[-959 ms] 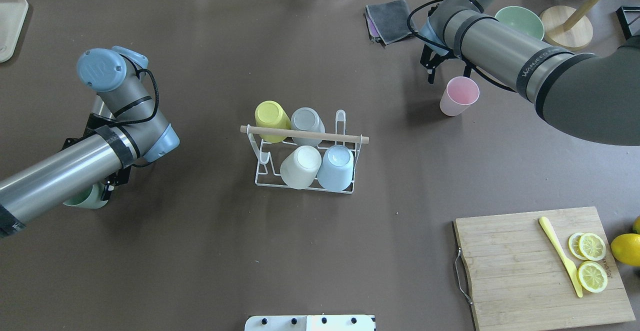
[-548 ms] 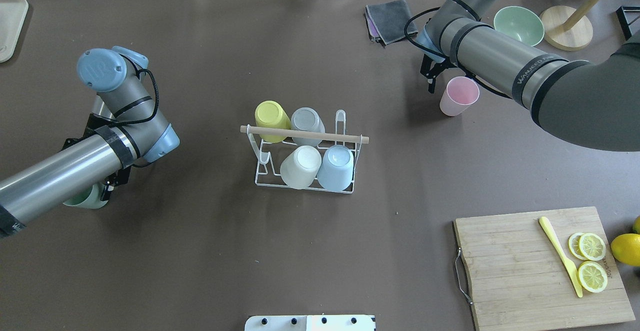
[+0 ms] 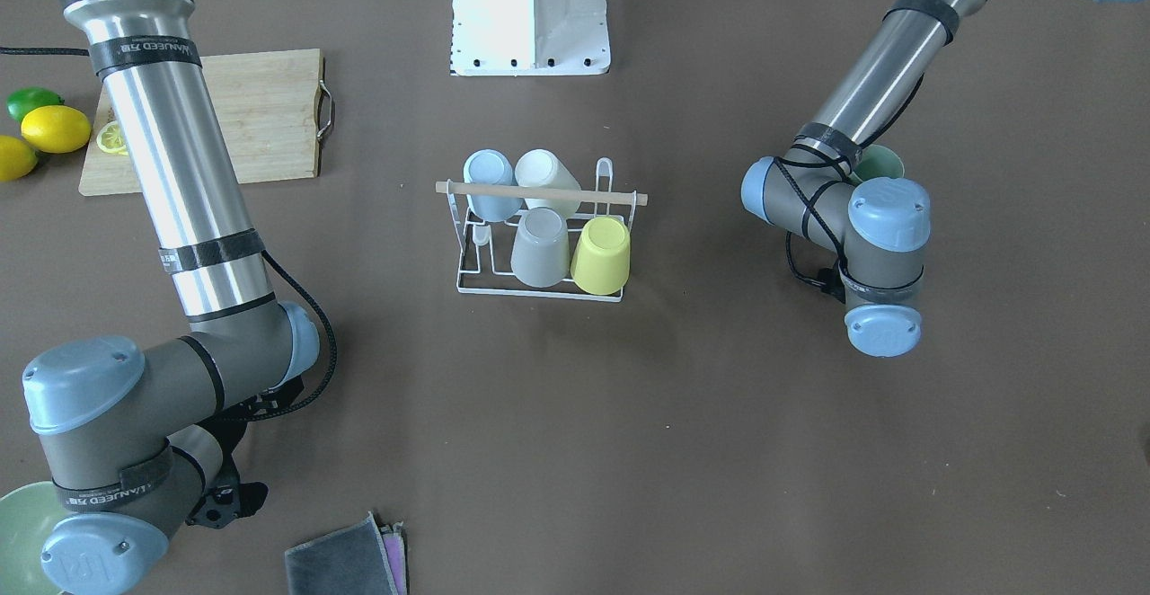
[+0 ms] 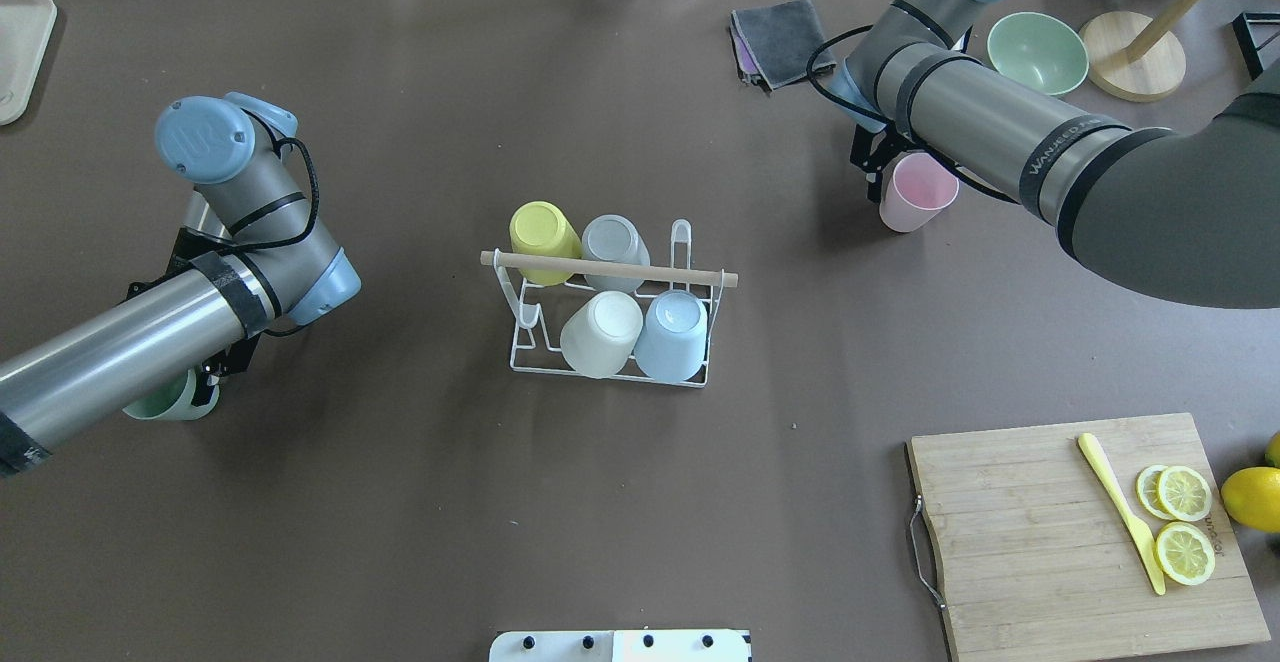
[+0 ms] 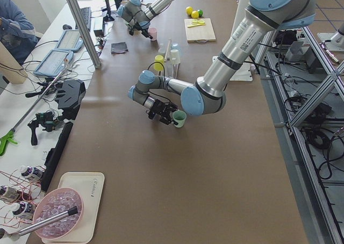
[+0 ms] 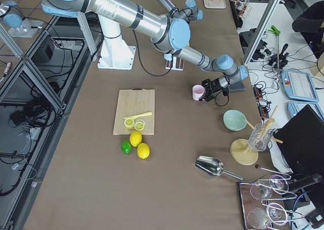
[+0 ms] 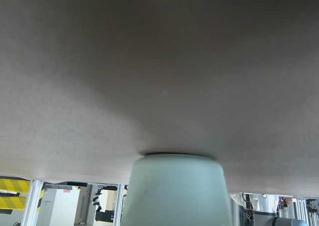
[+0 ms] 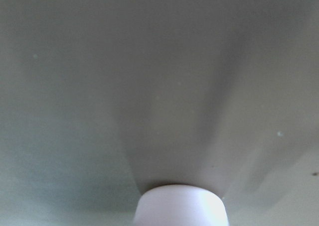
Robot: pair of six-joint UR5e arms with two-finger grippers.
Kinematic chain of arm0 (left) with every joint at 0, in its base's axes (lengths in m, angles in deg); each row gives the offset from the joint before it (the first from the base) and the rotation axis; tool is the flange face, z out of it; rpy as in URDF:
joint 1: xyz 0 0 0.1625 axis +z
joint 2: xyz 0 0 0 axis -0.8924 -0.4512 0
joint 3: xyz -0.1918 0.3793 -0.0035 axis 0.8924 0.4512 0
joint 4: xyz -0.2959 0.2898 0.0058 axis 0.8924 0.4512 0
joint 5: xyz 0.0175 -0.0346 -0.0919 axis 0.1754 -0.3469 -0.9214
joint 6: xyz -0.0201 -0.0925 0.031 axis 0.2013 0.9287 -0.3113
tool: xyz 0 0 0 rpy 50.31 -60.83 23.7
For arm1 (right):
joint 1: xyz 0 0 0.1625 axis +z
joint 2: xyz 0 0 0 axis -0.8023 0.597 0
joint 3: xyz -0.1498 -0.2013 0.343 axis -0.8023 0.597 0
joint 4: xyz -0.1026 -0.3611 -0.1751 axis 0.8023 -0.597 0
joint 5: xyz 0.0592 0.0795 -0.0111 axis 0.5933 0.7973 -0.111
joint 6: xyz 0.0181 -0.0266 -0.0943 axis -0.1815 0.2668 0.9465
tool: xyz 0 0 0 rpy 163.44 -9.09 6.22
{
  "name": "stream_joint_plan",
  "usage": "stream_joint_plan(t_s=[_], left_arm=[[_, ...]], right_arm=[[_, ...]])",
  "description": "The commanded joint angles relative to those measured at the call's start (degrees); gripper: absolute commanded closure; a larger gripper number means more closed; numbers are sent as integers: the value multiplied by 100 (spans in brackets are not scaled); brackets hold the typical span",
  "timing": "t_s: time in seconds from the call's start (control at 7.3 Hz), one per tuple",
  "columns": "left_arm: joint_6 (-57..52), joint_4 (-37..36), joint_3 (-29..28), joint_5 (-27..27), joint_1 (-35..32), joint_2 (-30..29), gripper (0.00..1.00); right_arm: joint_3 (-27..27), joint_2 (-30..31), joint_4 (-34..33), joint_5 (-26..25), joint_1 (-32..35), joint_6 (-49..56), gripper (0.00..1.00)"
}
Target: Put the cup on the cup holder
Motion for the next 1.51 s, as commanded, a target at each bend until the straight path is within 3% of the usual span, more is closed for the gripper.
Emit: stream_joint_plan(t_s=[0.0, 0.14, 0.41, 0.55, 0.68, 0.82, 0.96, 1.37], left_arm=[[-3, -4, 13, 0, -8, 7, 31], [-3, -4, 100, -9, -17, 16, 38], [-47, -4, 486, -17, -331, 95, 38], [-38, 5, 714, -87, -481, 104, 38], [-21, 66, 1065, -297, -700, 104, 38], [-21, 223, 1338, -621, -955, 121, 38], [145, 677, 1732, -850, -1018, 287, 38], [1137, 2460, 2936, -835, -1246, 892, 41]], right_arm=[[8, 10, -25, -39, -99, 16, 0], [8, 10, -25, -48, -99, 7, 0], [17, 10, -86, -109, -99, -36, 0], [8, -8, -147, -135, -90, -37, 8], [8, -42, -253, -162, -81, -2, 33], [8, -52, -271, -188, -81, -28, 79], [8, -78, -332, -188, -81, -63, 100], [17, -279, -788, -188, 76, -28, 100]])
